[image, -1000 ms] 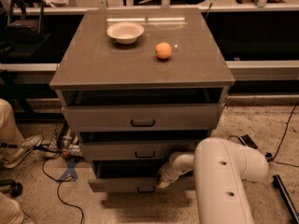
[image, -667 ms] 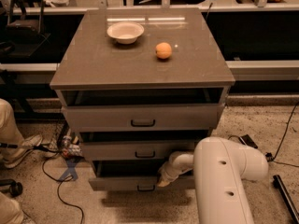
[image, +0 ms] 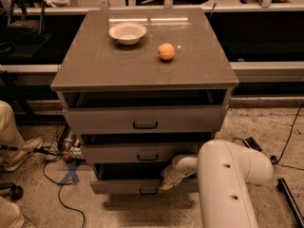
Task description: Open bottom drawer
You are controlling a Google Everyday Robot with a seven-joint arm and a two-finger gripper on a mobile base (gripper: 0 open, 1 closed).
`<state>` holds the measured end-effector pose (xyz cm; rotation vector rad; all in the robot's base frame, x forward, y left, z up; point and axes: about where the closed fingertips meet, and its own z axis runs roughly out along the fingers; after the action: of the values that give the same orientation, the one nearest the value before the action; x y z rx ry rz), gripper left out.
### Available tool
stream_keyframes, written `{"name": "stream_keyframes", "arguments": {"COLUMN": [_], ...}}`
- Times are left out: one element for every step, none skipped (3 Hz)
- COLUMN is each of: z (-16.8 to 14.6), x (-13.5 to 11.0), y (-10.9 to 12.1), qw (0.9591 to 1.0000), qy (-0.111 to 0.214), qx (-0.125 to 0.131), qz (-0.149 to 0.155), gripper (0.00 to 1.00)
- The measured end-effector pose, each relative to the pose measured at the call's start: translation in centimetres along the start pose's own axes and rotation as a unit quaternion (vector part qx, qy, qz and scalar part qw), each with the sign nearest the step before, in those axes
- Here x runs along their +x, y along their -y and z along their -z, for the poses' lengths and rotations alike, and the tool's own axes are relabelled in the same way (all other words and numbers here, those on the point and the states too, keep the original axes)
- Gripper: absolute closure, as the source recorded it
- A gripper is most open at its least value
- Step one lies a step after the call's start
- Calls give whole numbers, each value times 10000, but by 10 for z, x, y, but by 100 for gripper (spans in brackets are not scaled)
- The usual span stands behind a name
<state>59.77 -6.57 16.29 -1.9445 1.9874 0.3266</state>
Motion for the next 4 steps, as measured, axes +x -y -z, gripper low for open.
{"name": "stream_keyframes", "arguments": {"z": [-2,-3,-5,-3], "x": [0,-1,-1,1], "y": [-2,-4,-6,-9], "qw": [10000,10000,10000,9999], "qy": [3,6,8,4], "qx": [-18,-36,-53,-101], "qz": [0,0,1,-12], "gripper": [41,18,0,0]}}
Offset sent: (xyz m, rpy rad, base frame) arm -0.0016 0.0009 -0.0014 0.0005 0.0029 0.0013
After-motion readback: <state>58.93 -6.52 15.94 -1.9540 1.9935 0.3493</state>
